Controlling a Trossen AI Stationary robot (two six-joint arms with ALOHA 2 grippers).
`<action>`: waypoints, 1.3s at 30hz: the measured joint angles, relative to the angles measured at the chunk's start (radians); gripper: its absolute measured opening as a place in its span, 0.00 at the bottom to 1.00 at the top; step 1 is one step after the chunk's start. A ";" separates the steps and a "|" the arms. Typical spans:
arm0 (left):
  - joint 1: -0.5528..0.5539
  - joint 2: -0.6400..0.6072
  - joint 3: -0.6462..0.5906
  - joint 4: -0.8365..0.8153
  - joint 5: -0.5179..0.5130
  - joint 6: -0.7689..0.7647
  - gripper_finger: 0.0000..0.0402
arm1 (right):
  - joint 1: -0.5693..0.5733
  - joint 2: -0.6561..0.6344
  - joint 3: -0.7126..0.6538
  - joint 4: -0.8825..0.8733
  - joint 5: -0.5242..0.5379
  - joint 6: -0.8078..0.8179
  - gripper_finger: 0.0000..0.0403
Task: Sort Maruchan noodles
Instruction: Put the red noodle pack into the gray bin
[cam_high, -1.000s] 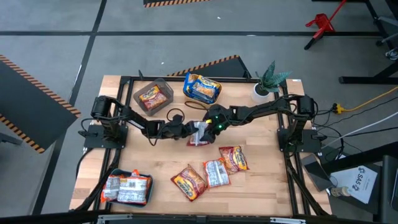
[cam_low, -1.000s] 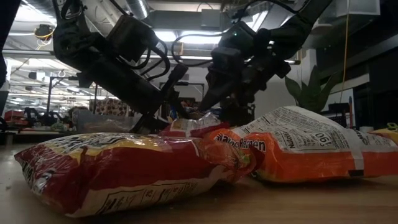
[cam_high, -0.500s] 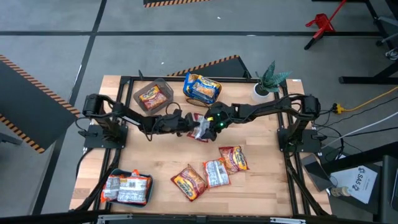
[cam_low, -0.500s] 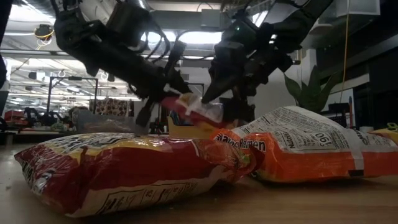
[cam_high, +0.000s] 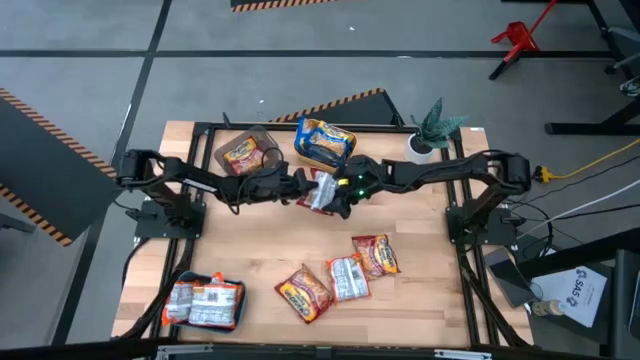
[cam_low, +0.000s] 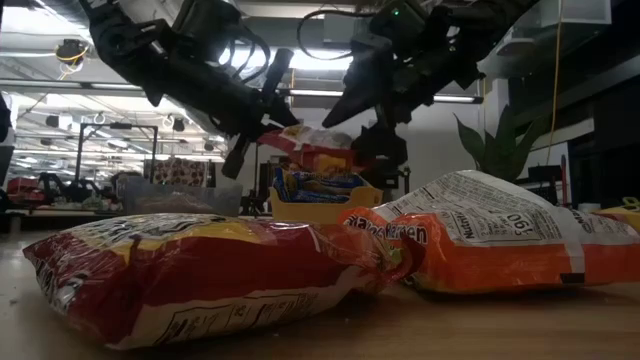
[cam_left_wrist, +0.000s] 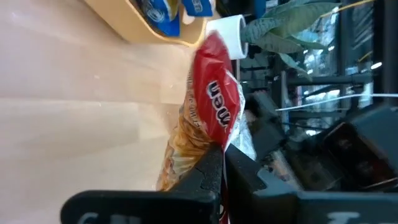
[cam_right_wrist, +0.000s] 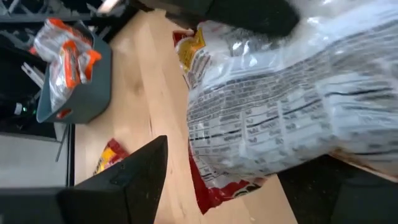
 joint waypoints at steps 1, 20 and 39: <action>0.008 -0.013 0.000 -0.022 0.006 0.015 0.00 | -0.005 -0.010 0.000 0.000 0.001 0.000 0.67; 0.240 -0.374 -0.002 -0.487 0.236 0.264 0.00 | -0.024 -0.048 0.000 -0.046 0.058 -0.009 0.67; 0.780 -0.605 0.025 -1.029 0.614 0.701 0.00 | -0.024 -0.047 -0.002 -0.051 0.133 -0.011 0.67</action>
